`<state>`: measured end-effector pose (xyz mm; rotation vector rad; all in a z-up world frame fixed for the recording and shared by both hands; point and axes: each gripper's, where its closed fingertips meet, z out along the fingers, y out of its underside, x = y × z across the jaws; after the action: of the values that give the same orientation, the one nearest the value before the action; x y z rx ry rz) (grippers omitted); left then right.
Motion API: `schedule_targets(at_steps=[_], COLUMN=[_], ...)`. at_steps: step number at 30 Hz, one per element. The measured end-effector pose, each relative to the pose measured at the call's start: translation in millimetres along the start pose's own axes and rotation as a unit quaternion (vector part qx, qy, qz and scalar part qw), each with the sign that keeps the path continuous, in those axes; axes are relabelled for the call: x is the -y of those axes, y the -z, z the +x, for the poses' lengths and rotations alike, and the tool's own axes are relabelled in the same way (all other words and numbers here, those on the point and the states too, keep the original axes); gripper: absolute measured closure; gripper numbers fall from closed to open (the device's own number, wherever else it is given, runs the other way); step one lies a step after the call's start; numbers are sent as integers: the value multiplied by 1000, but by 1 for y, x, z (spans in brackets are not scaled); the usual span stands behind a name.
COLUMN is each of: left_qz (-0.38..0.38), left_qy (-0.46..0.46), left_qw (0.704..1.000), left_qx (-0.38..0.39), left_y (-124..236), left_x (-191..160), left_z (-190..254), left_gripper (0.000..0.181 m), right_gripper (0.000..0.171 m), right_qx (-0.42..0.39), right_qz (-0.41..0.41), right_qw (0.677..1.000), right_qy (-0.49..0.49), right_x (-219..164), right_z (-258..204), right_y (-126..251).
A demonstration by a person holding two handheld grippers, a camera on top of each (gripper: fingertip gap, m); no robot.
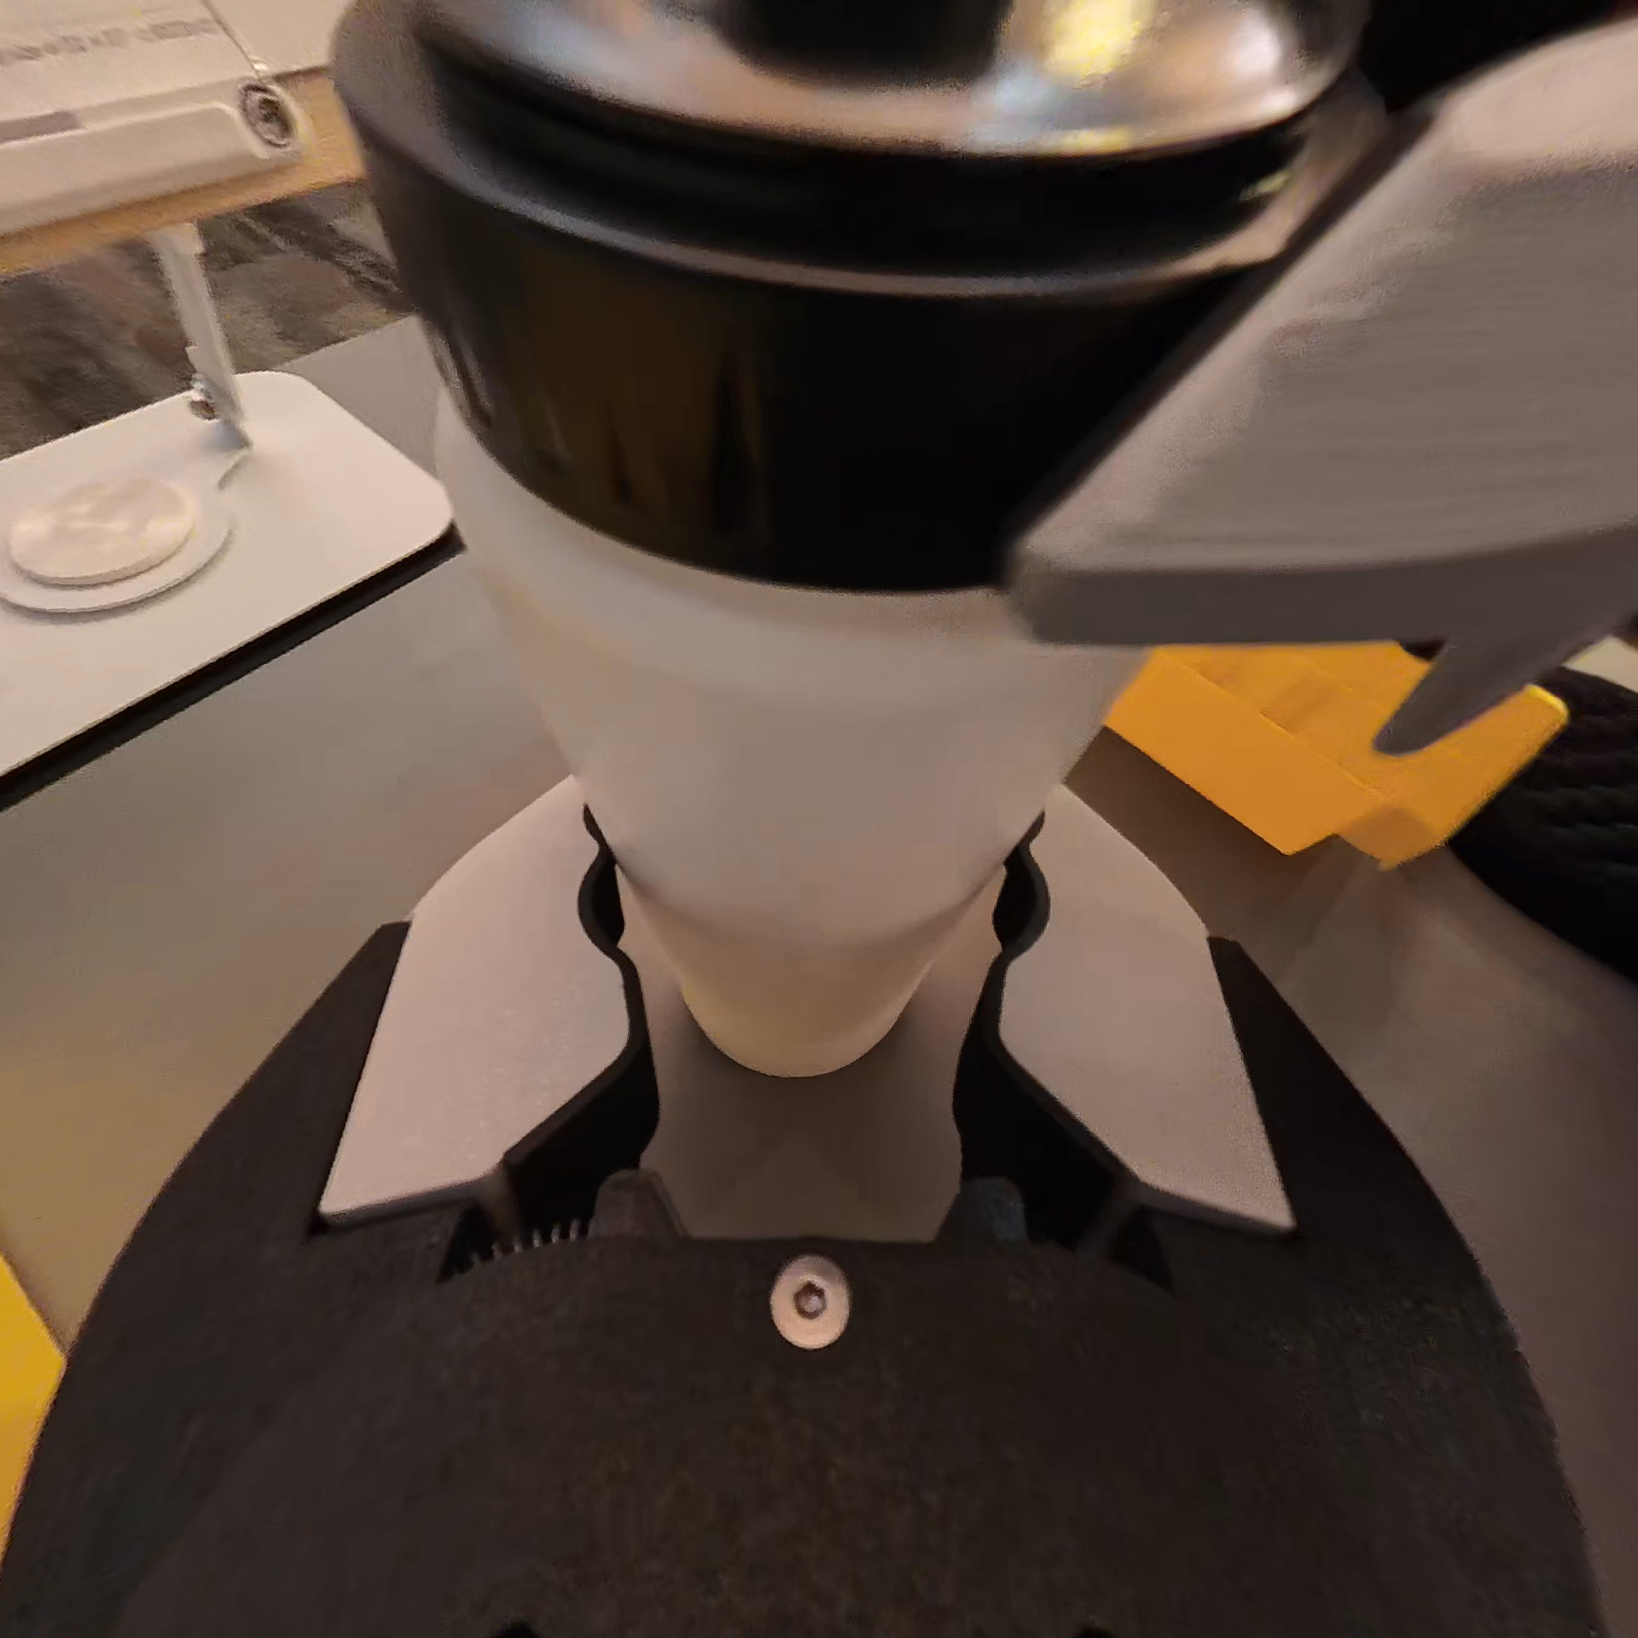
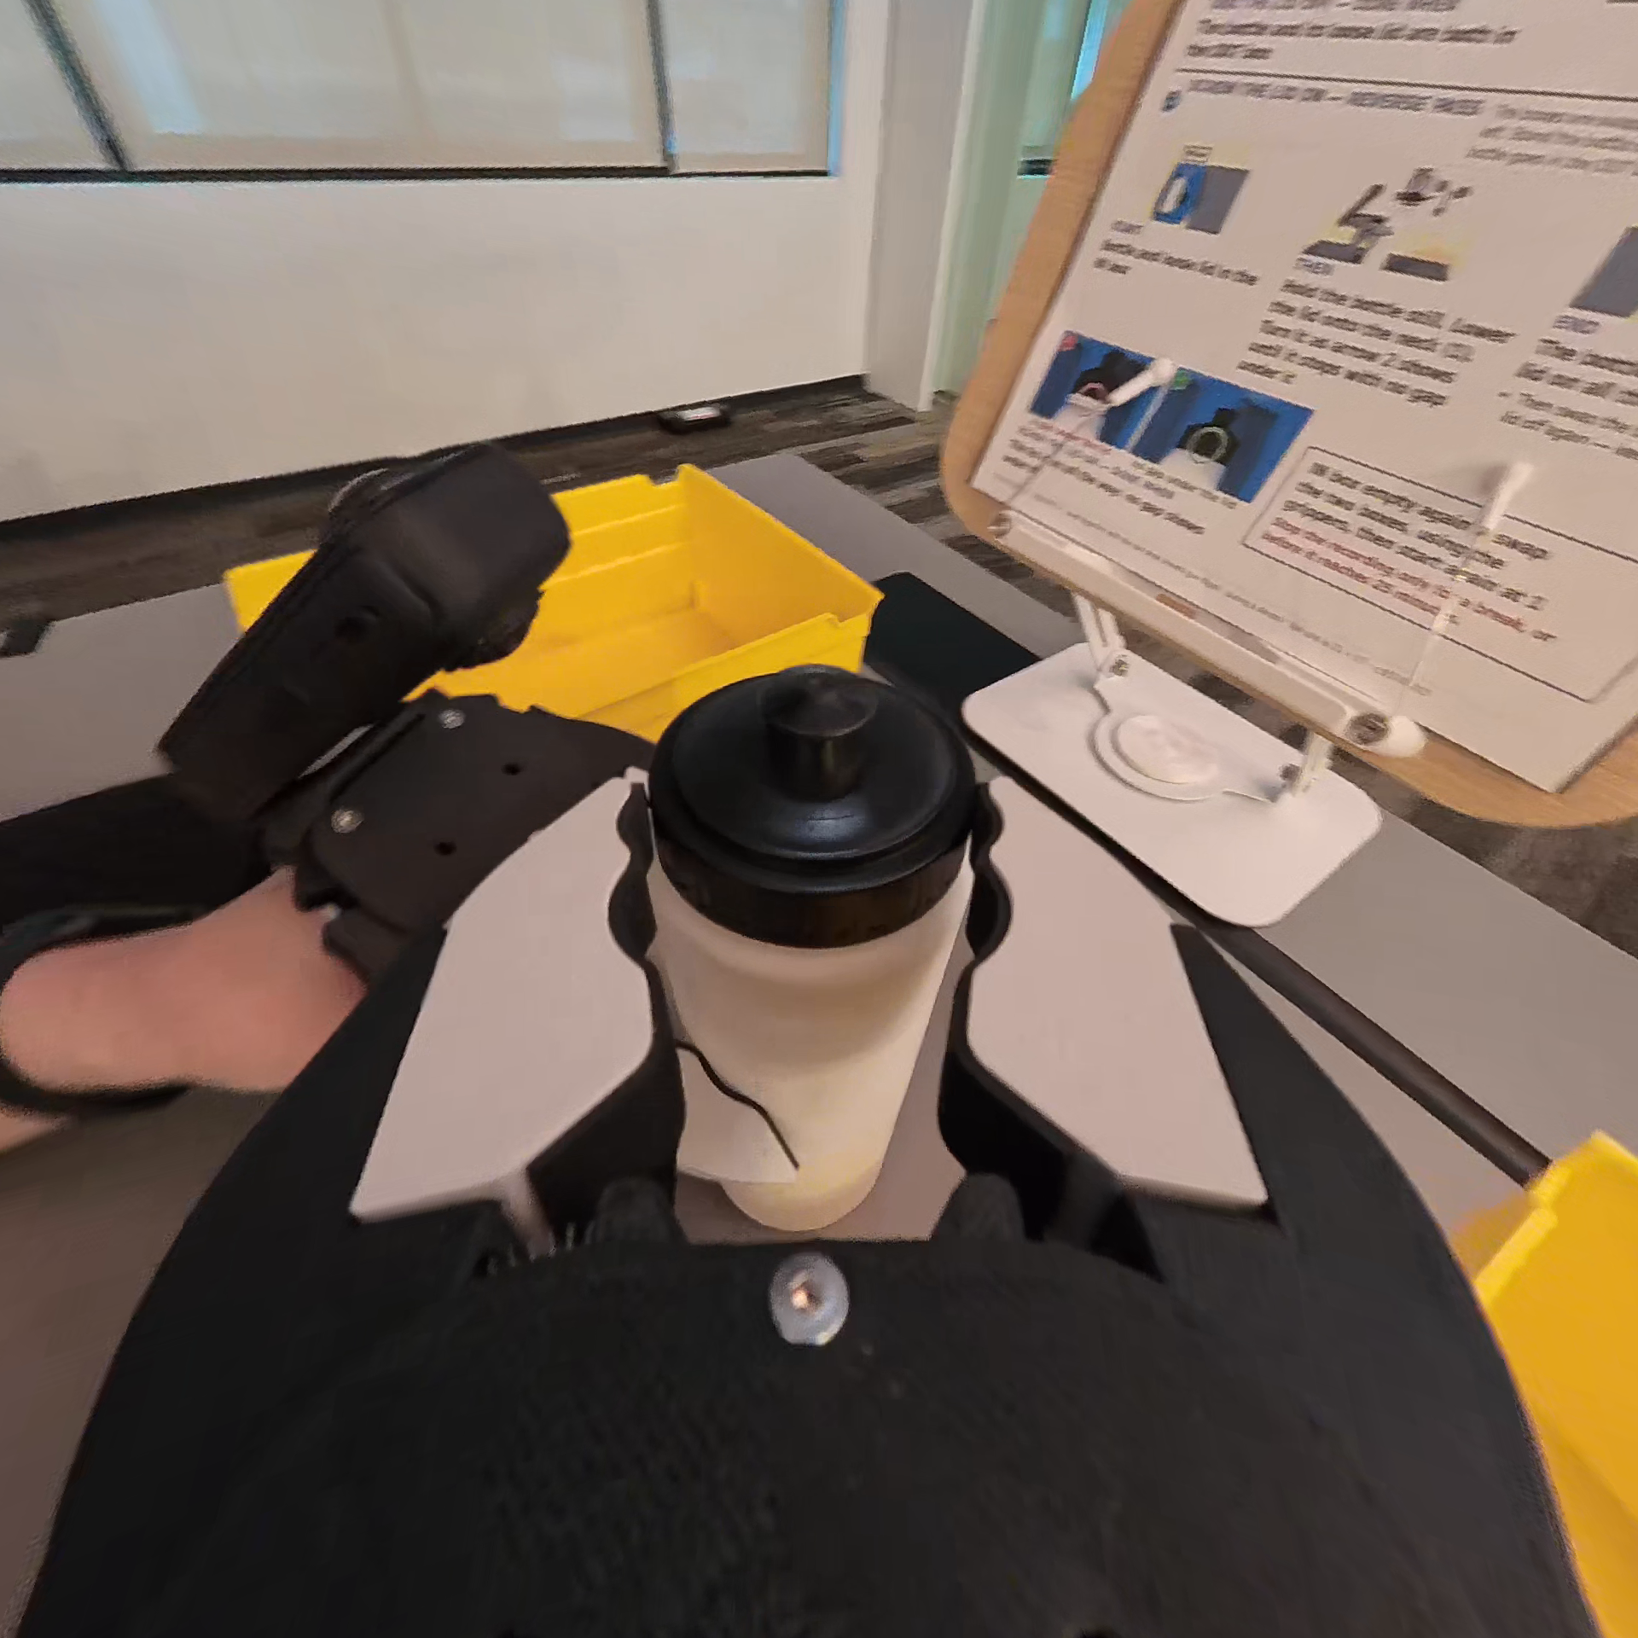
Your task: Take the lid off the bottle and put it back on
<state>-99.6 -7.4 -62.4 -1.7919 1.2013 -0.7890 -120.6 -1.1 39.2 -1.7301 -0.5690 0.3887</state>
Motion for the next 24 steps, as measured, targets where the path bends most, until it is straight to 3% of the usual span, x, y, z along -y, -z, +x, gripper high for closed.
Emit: schedule_targets(at_steps=[5, 10, 13, 16, 21, 24], left_qz=[-7, -2, -4, -3, -5, -7], left_qy=[-39, -55, -49, -27, 7, 10], left_qw=[997, 993, 993, 997, 1000, 999], left_qx=[-72, -103, -105, -77, 30, 40], left_y=[1, 0, 1, 0, 1, 1], left_x=[-2, -2, -2, -1, -1, -1], left_z=[15, 25, 25, 17, -5, -4], left_gripper=[97, 97, 97, 97, 97, 97], right_gripper=[94, 96, 101, 101, 101, 101], right_qx=[135, 194, 169, 139, -2, -41], right_qz=[17, 2, 5, 4, 9, 9], right_qw=[991, 981, 984, 990, 1000, 999], right_qy=[-5, 24, 58, 32, -2, -9], right_x=[4, -4, -5, -3, -1, -1], right_z=[-1, -9, -9, -8, 1, 1], right_y=[16, 24, 20, 13, -2, -2])
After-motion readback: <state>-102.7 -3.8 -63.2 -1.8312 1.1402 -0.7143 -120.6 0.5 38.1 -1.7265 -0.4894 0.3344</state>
